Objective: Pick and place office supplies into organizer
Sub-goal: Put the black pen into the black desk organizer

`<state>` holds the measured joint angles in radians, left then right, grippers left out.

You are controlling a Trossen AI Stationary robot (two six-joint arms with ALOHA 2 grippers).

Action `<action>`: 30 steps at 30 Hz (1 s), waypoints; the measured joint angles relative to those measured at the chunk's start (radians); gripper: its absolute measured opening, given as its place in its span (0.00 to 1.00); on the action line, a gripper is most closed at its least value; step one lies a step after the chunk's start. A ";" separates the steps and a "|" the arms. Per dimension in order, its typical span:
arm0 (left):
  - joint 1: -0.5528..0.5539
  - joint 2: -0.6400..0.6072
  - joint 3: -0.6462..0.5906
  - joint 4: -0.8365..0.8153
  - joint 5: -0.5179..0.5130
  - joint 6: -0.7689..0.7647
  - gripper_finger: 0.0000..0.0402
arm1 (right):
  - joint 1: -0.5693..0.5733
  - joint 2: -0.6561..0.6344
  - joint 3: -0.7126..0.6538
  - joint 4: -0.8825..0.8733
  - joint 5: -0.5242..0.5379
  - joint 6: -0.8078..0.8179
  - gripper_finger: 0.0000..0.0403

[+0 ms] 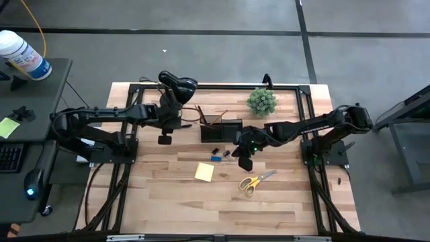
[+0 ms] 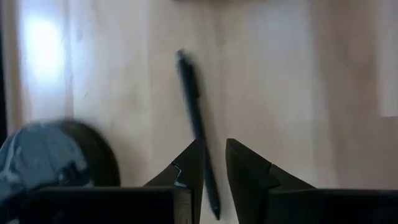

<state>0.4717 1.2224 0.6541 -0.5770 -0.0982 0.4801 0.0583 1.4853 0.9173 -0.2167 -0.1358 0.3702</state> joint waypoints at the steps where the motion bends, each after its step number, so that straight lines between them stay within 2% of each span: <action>1: 0.001 0.000 -0.009 0.014 -0.009 -0.011 0.14 | -0.001 0.000 0.000 0.000 0.006 0.000 0.03; 9: 0.001 0.000 -0.099 0.110 -0.045 -0.050 0.14 | -0.002 0.000 0.000 0.000 0.017 0.000 0.03; 15: 0.000 0.000 -0.161 0.110 -0.071 -0.115 0.14 | -0.002 0.000 0.000 0.000 0.017 0.000 0.03; 23: 0.001 0.000 -0.171 0.114 -0.094 -0.139 0.14 | -0.002 0.000 0.000 0.001 0.014 0.019 0.03; 30: 0.092 0.000 -0.171 0.113 -0.072 -0.126 0.14 | -0.002 0.000 0.000 0.004 0.005 0.041 0.03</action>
<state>0.5634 1.2224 0.4828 -0.4641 -0.1700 0.3543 0.0566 1.4853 0.9173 -0.2125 -0.1310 0.4114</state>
